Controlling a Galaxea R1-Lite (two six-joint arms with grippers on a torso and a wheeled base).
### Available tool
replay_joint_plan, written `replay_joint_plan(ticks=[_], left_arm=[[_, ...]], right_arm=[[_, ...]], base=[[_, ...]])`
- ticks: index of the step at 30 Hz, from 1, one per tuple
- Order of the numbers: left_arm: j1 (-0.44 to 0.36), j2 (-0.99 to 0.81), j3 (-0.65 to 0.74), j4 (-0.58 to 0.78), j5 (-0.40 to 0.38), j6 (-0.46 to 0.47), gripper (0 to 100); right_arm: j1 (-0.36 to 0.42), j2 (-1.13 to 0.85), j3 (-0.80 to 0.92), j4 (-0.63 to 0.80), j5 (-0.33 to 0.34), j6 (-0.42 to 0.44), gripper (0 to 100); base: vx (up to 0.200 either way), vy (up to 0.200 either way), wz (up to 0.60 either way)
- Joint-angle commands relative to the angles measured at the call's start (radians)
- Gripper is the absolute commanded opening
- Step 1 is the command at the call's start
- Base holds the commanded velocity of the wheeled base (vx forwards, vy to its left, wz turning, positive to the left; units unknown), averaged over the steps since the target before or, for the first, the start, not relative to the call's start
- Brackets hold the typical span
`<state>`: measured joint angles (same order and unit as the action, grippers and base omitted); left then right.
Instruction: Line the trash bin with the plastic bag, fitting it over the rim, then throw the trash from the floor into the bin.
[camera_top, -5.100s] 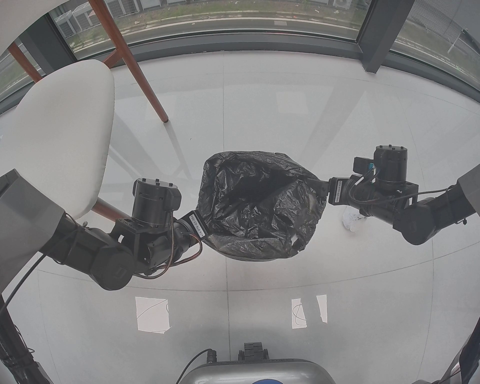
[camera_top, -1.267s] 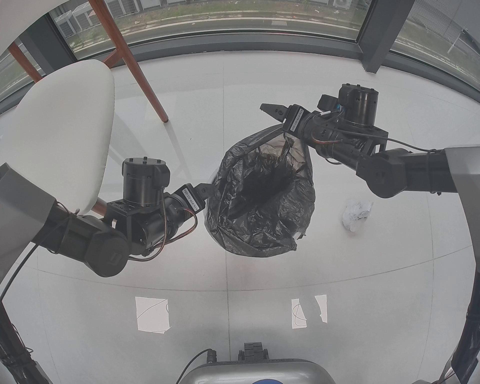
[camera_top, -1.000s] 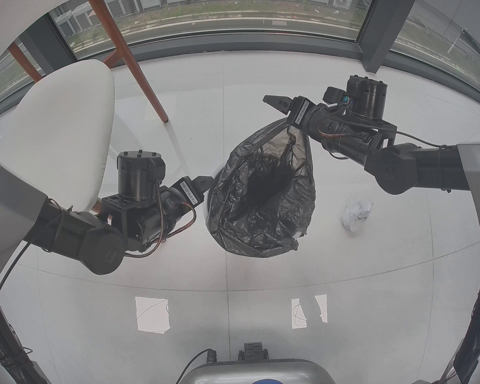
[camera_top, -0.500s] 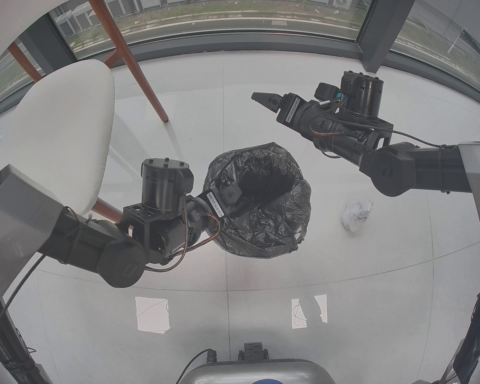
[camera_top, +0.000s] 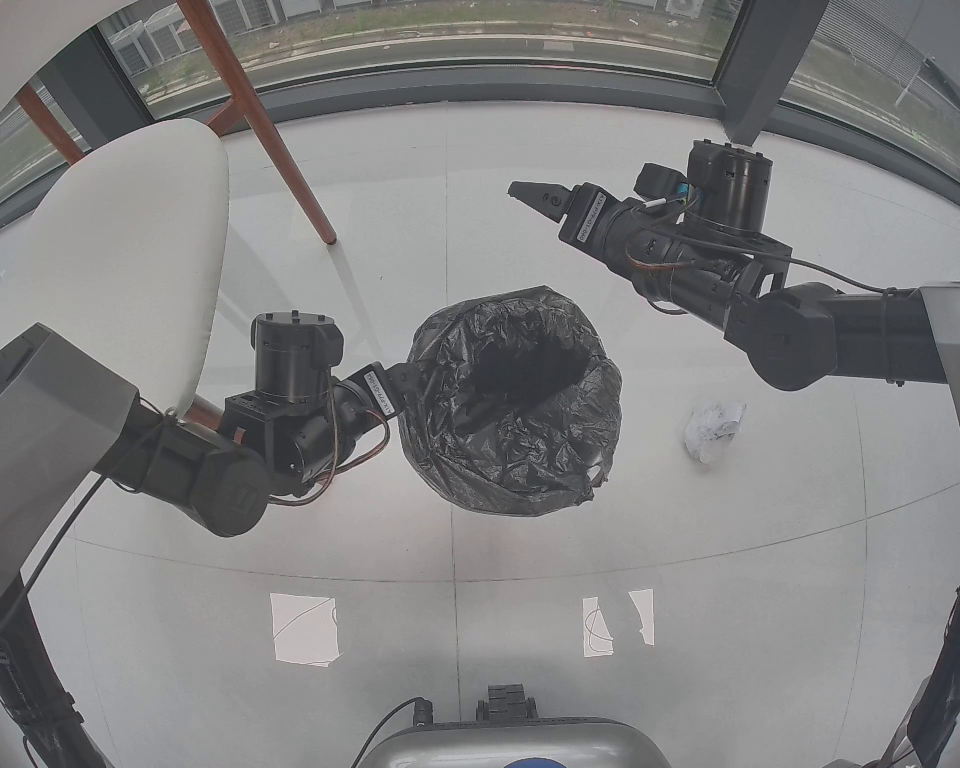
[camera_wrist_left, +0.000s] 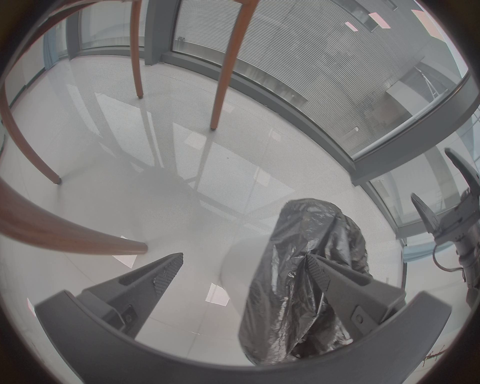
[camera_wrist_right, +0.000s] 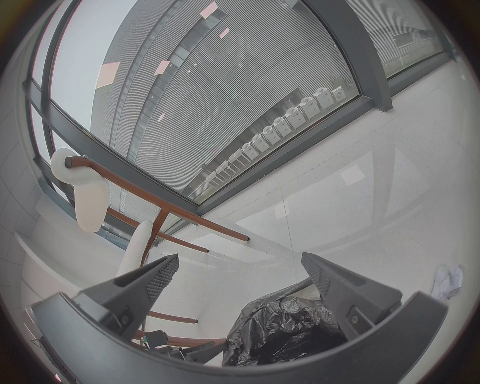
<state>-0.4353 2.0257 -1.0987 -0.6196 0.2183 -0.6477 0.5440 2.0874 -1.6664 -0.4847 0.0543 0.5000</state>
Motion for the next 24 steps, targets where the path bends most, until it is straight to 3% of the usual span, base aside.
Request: replay_joint_plan(ticks=[1, 12, 16, 24], left_arm=[[0.024, 0.01, 0.007, 0.0, 0.003, 0.0, 100], [0.044, 0.039, 0.1, -0.032, 0.004, -0.004, 100], [0.038, 0.005, 0.088, -0.108, 0.001, -0.001, 100], [0.023, -0.216, 0.128, -0.085, -0.022, -0.004, 100]], right_arm=[[0.001, -0.001, 0.0, 0.0, -0.001, 0.0, 100], [-0.009, -0.007, 0.002, 0.003, -0.005, 0.0, 100], [-0.072, -0.05, 0.048, 0.055, -0.016, -0.015, 100], [-0.274, -0.121, 0.395, 0.095, -0.033, -0.179, 100]], base=[[0.0, 0.0, 0.0], [0.0, 0.0, 0.0], [0.0, 0.0, 0.0], [0.0, 0.0, 0.0]])
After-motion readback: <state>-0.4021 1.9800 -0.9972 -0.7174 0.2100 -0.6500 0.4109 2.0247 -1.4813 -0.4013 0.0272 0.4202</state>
